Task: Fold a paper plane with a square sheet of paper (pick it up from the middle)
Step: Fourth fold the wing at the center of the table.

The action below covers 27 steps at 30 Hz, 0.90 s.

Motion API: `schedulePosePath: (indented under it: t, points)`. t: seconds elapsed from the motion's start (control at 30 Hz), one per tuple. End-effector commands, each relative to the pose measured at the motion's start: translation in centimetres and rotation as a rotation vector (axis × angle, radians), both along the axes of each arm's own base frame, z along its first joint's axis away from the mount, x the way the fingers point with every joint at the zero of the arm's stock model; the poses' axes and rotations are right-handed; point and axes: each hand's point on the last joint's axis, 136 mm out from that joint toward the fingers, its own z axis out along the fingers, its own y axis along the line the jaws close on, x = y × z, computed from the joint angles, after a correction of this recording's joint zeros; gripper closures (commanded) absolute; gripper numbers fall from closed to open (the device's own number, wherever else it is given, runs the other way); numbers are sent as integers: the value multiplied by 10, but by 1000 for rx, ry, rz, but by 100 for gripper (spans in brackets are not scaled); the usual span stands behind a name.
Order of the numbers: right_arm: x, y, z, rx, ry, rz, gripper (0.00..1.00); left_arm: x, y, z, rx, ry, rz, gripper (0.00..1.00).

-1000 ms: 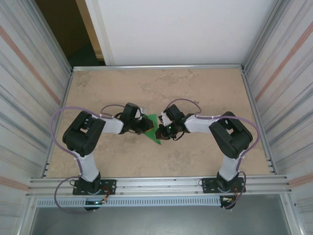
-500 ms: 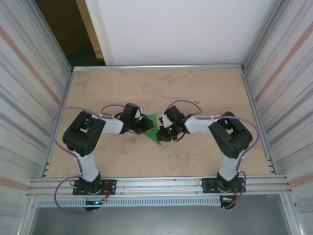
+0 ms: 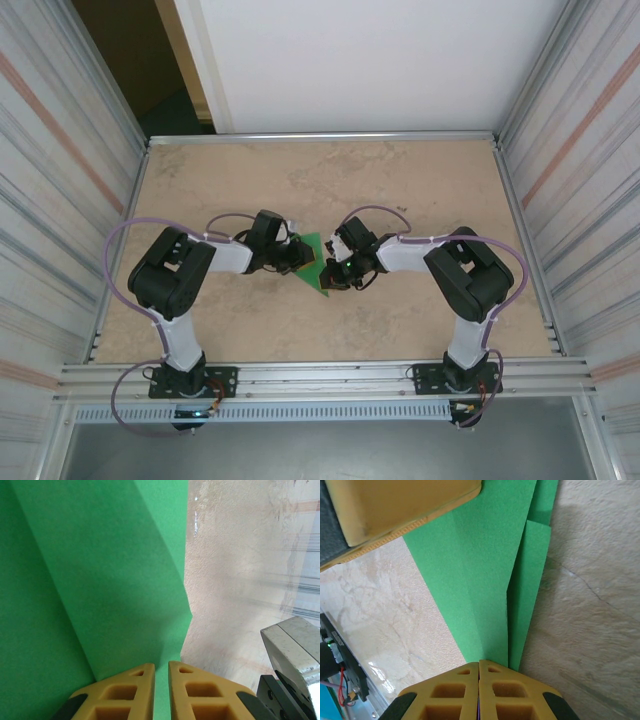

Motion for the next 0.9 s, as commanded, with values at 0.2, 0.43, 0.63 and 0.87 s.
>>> schedulePosePath:
  t: [0.2,0.43,0.63,0.87]
  points:
    - [-23,-15,-9,-61,46,25,93,-30,23,-46,151,159,10,84]
    - [-33,-25,-10,-81,57,23,93,-31,24,-49,165,173,13,84]
    - [-40,-29,-14,-89,74,32,93,-31,26,-52,176,187,17,84]
    - [-47,-39,-5,-88,48,31,92,-32,27,-56,188,200,18,84]
